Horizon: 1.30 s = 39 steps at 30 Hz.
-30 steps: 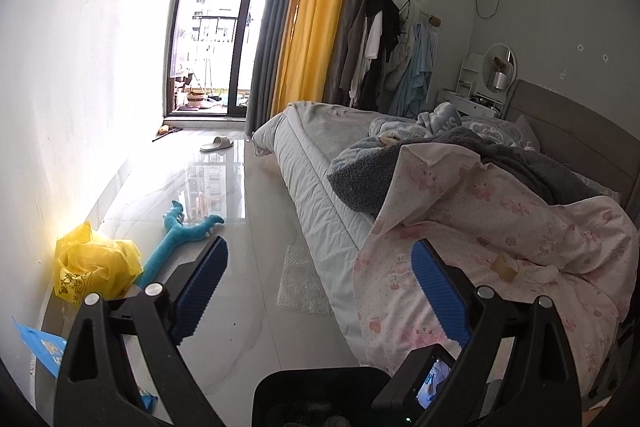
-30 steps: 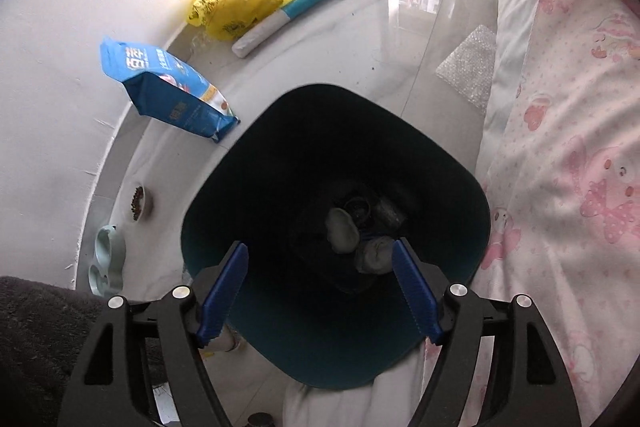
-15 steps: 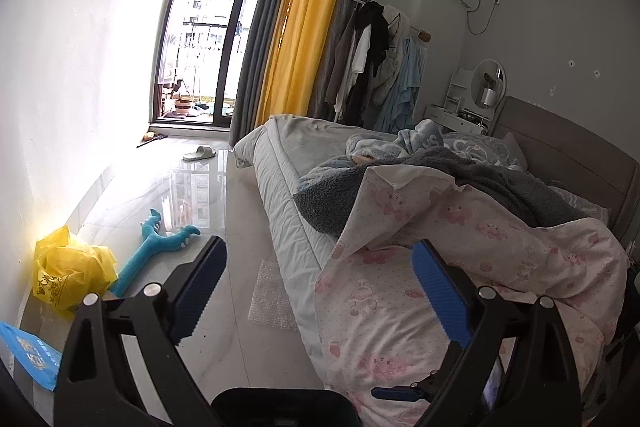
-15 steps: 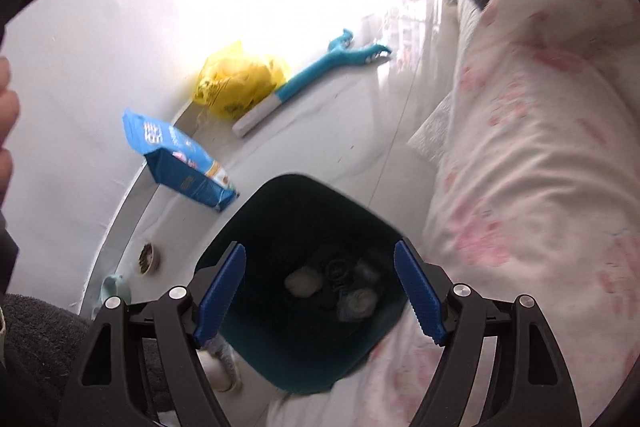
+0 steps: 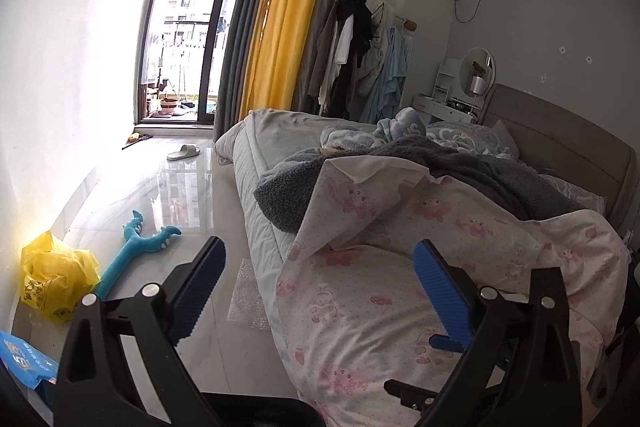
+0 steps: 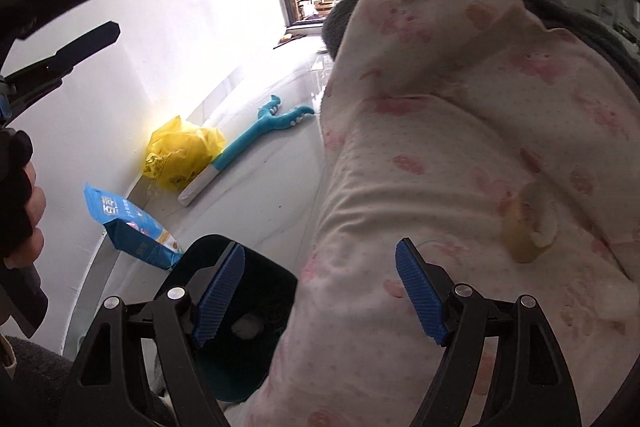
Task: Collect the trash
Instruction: 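Move both tools back to the second cardboard tube and bubble wrap, then grasp the second cardboard tube with left gripper while right grasps the bubble wrap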
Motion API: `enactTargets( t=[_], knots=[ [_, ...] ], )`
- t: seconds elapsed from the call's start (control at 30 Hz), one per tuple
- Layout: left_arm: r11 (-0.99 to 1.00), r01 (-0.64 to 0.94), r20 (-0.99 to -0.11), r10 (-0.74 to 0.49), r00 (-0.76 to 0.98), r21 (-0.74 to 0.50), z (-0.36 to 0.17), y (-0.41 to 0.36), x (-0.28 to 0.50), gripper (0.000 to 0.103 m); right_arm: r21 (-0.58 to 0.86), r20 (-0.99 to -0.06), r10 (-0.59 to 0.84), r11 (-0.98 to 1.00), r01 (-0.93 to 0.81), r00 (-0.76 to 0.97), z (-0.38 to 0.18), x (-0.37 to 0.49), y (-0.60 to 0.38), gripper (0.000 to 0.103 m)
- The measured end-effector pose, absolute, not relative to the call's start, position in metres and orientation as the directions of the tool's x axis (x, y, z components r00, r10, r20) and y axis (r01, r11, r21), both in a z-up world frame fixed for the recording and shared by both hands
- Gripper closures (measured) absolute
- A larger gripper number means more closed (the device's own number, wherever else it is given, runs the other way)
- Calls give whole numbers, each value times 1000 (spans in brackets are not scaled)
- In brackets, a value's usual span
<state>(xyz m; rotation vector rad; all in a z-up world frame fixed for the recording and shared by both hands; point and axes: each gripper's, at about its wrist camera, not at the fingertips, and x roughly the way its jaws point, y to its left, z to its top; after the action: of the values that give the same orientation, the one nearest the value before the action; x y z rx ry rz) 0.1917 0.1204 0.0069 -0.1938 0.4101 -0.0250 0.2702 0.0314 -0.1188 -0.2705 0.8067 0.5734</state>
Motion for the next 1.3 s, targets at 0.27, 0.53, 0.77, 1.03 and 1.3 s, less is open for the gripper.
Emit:
enactTargets(
  t=[0.27, 0.53, 0.77, 1.03, 1.3],
  knots=[
    [983, 25, -404, -98, 910, -183, 0, 87, 206, 6, -18, -710, 336, 870, -493, 619, -103, 282, -20, 21],
    [983, 62, -424, -132, 896, -175, -8, 55, 223, 6, -8, -687, 308, 902, -432, 658, -93, 288, -60, 21],
    [982, 87, -460, -157, 874, -169, -21, 30, 238, 6, -6, -666, 268, 932, -363, 696, -86, 295, -98, 20],
    [974, 114, -500, -201, 842, -198, -41, 0, 257, 6, 12, -657, 214, 962, -274, 722, -84, 299, -142, 18],
    [965, 159, -565, -250, 786, -207, -62, -30, 277, 7, 22, -667, 183, 974, -226, 722, -91, 303, -168, 16]
  ],
)
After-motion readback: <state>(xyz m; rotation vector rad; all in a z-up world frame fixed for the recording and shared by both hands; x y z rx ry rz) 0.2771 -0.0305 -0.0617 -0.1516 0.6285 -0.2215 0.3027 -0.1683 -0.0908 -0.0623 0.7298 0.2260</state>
